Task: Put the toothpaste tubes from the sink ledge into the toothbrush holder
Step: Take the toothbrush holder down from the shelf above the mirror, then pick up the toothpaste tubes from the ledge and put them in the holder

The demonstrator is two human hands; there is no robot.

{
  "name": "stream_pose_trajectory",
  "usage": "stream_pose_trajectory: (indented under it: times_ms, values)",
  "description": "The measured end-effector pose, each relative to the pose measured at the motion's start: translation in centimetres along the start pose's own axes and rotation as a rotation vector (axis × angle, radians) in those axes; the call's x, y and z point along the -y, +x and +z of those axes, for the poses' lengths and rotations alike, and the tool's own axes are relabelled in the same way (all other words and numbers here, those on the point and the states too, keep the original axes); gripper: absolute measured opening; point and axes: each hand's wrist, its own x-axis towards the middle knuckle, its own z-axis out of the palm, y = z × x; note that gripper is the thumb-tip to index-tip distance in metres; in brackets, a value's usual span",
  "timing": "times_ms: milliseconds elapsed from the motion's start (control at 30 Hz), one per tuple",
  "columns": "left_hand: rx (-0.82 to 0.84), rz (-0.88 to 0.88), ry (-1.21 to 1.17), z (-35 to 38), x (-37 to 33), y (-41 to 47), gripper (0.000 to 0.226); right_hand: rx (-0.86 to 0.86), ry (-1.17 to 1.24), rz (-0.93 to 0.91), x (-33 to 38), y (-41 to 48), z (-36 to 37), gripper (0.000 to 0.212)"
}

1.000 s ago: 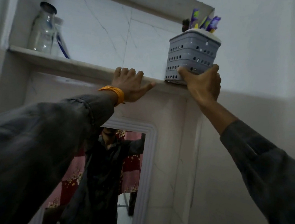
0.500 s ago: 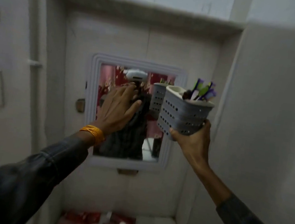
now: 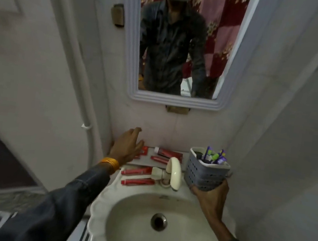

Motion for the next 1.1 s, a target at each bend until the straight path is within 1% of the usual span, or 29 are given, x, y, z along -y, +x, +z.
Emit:
stream_pose_trajectory:
  times_ms: [67,133,267,333,433,533,667,733,800,867,967,1000,1033,1100]
  values:
    - [0.098,-0.024,0.021,2.1,1.7,-0.4,0.042,0.005,-0.018,0.016,-3.0,0.1,1.1,0.120]
    - [0.154,-0.038,0.054,3.9,2.7,-0.6,0.035,-0.012,-0.029,0.036,-2.0,-1.4,1.2,0.122]
    - [0.245,-0.070,0.038,6.8,3.9,-0.5,0.043,-0.021,0.051,0.019,-1.5,-2.1,2.2,0.131]
    - [0.291,-0.076,0.071,8.2,4.7,0.1,0.042,-0.055,0.096,-0.001,-1.9,-1.7,2.7,0.131]
    - [0.343,-0.031,0.173,10.3,5.7,0.7,0.028,-0.037,0.133,-0.031,-1.0,-1.6,3.1,0.120]
    - [0.352,0.026,0.306,11.6,5.9,1.3,0.023,-0.040,0.157,-0.070,-1.0,-1.7,3.5,0.119]
    - [0.425,0.097,0.393,12.4,5.9,1.9,0.028,-0.062,0.176,-0.045,-1.8,-2.1,3.8,0.119]
    - [0.425,0.107,0.408,12.7,6.1,1.9,0.030,-0.070,0.192,-0.027,-1.6,-2.2,3.9,0.116]
    - [0.389,0.078,0.339,12.5,6.0,2.0,0.031,-0.066,0.201,-0.016,-1.4,-2.1,4.0,0.114]
    - [0.316,0.030,0.174,11.2,5.6,2.4,0.034,-0.066,0.207,-0.004,-1.4,-2.1,4.1,0.114]
    - [0.176,-0.010,-0.033,7.3,3.6,4.2,0.022,-0.095,0.221,0.022,-1.0,-2.6,3.9,0.120]
    - [0.134,-0.029,-0.127,5.9,2.6,5.0,0.023,-0.104,0.220,0.026,-0.8,-2.8,3.9,0.120]
    - [0.102,-0.032,-0.225,4.4,1.3,5.6,0.026,-0.114,0.216,0.020,-0.8,-3.0,4.1,0.120]
    - [0.061,0.029,-0.371,2.5,-1.6,6.9,0.027,-0.120,0.224,0.008,-1.0,-3.1,4.3,0.117]
